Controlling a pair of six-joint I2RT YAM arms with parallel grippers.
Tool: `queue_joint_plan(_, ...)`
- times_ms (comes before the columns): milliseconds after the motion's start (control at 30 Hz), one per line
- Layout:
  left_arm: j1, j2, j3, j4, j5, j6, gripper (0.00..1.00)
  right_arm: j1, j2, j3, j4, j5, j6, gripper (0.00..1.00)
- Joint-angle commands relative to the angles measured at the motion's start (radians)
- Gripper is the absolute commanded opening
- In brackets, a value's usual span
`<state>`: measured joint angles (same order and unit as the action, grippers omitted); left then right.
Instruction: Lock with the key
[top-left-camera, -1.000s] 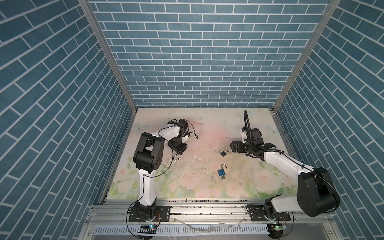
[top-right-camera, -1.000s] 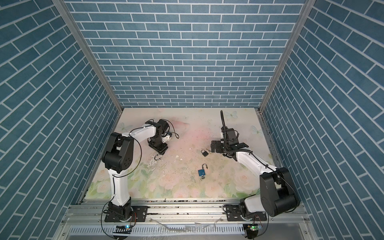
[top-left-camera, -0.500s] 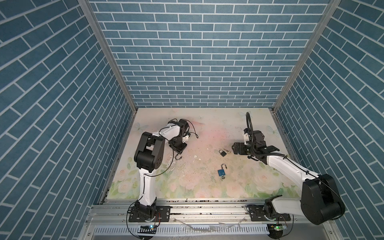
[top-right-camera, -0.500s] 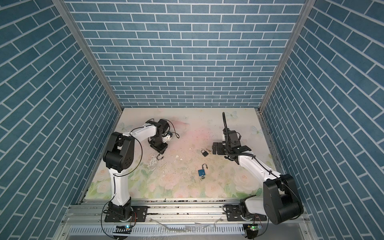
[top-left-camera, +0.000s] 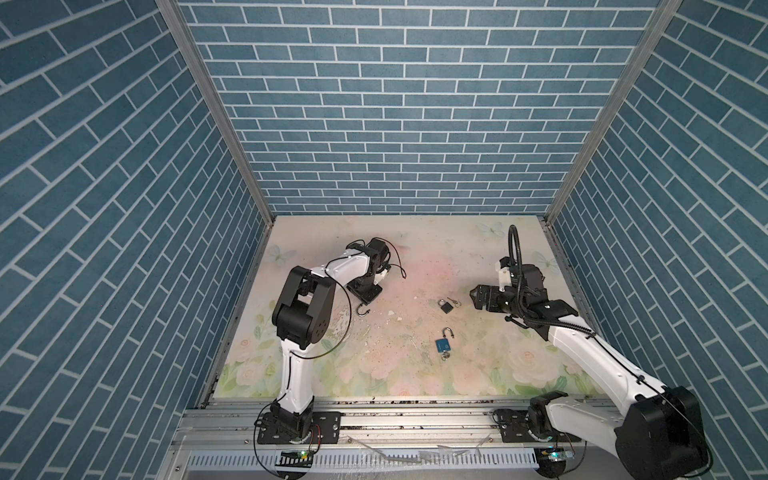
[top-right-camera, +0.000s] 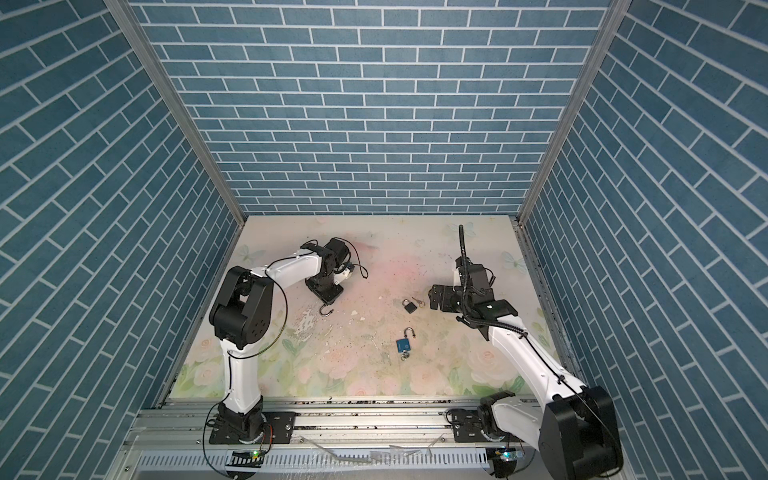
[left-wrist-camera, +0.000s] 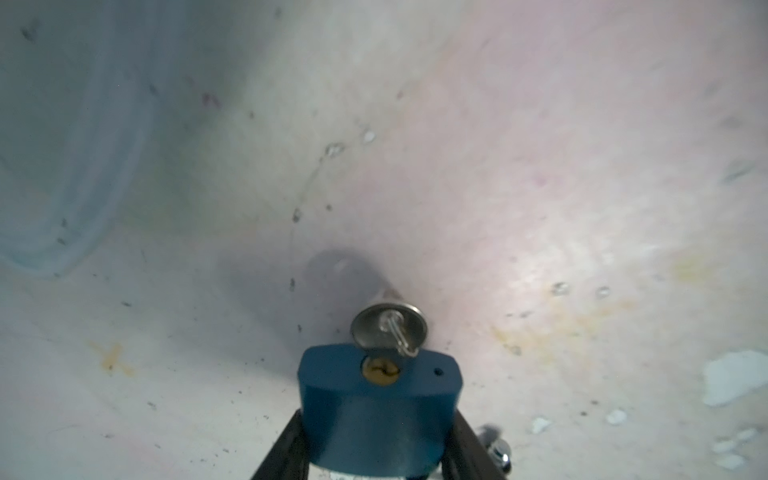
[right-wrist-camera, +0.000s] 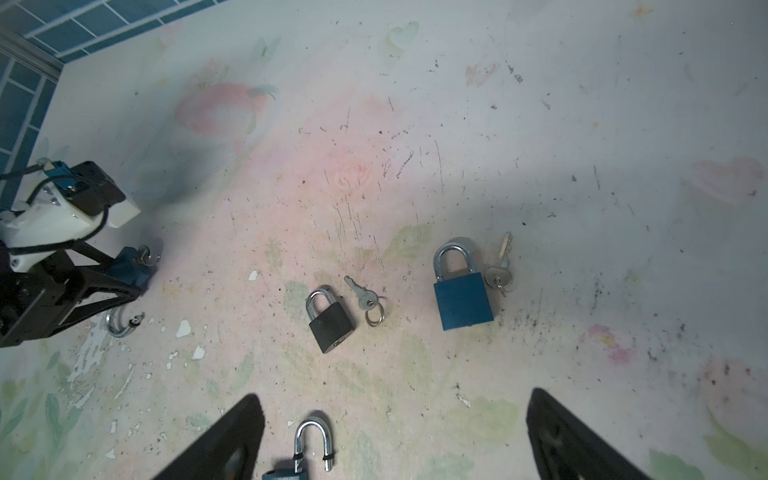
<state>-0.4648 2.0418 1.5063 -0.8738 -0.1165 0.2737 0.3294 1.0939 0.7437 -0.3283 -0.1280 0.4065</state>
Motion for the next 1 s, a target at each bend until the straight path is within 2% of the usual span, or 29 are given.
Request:
queue_joint_plan(0, -0.063, -0.049, 0.058, 0.014, -0.027, 0.026, 0.33, -0.022, -0.077, -0.010, -0.077, -0.032, 0.070, 0.99)
queue_joint_plan(200, -0.175, -0.064, 0.153, 0.004, -0.063, 0.075, 0.32, -0.073, -0.184, 0.001, -0.180, -0.114, 0.163, 0.98)
queue_joint_plan(500, -0.316, -0.176, 0.168, 0.071, -0.040, 0.158, 0.32, -0.152, -0.253, -0.002, -0.174, -0.360, 0.239, 0.96)
queue_joint_plan(700, -0.351, -0.235, 0.138, 0.114, -0.005, 0.181, 0.33, -0.180, -0.263, -0.008, -0.057, -0.485, 0.338, 0.96)
queue_joint_plan(833, -0.373, -0.273, 0.109, 0.130, 0.001, 0.189, 0.32, -0.187, -0.244, -0.032, 0.083, -0.557, 0.438, 0.94)
queue_joint_plan(967, -0.400, -0.319, 0.065, 0.173, -0.003, 0.190, 0.33, -0.187, -0.205, -0.021, 0.132, -0.576, 0.480, 0.91)
